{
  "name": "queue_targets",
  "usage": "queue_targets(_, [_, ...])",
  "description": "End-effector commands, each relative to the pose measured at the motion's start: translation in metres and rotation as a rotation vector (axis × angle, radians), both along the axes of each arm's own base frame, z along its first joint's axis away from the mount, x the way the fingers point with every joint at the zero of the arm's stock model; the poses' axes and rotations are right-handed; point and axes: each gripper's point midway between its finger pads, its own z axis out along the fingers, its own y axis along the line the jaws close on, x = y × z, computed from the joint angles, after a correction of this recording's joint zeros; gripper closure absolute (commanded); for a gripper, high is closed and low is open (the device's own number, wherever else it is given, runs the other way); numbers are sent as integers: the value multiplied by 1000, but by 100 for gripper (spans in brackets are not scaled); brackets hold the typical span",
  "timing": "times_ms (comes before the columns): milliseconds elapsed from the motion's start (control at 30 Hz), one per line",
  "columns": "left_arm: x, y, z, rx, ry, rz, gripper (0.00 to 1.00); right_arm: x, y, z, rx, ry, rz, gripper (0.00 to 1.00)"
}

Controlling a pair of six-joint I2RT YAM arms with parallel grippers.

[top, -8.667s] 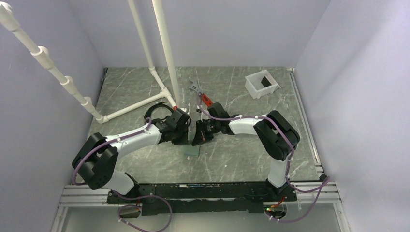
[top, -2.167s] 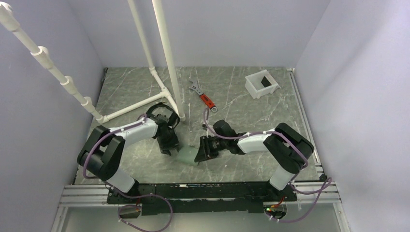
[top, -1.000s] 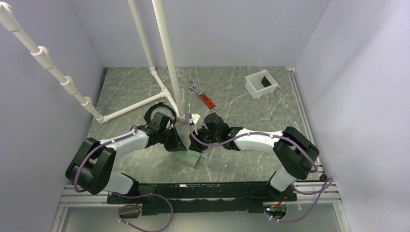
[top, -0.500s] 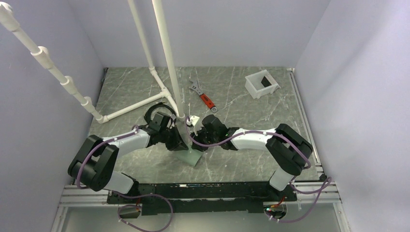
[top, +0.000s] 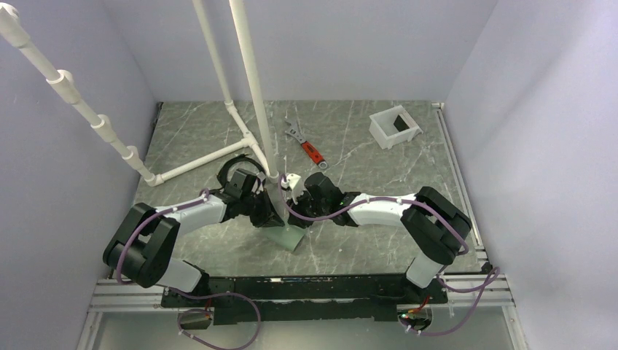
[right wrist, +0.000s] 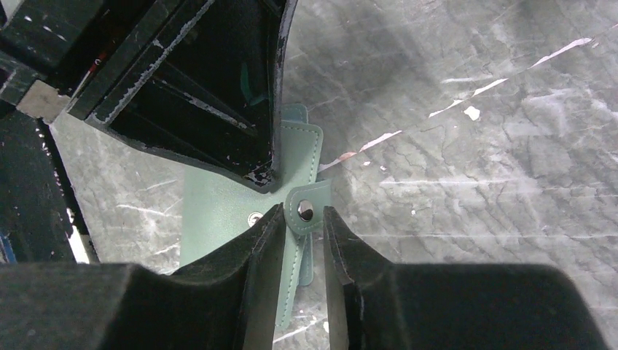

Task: Put the credit cards into the card holder
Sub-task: Close the card holder at the center of the board.

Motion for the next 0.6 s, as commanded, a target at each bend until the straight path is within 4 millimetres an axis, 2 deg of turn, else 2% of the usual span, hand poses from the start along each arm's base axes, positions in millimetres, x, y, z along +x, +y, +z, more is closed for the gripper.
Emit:
queue_targets(0, [-11,17,-28,103,41,7,94,9,15,34,94,-45,3,70])
queue_targets(233, [-14,17,-31,102,53,7,94,10,13,38,118,-35,-3,70])
queue_targets(400, [-14,18,-32,105,53,8,95,10,13,38,126,-22,0,81])
queue_targets(567, [-14,18,-32,104,54,6,94,10,15,32,116,-3,6,83])
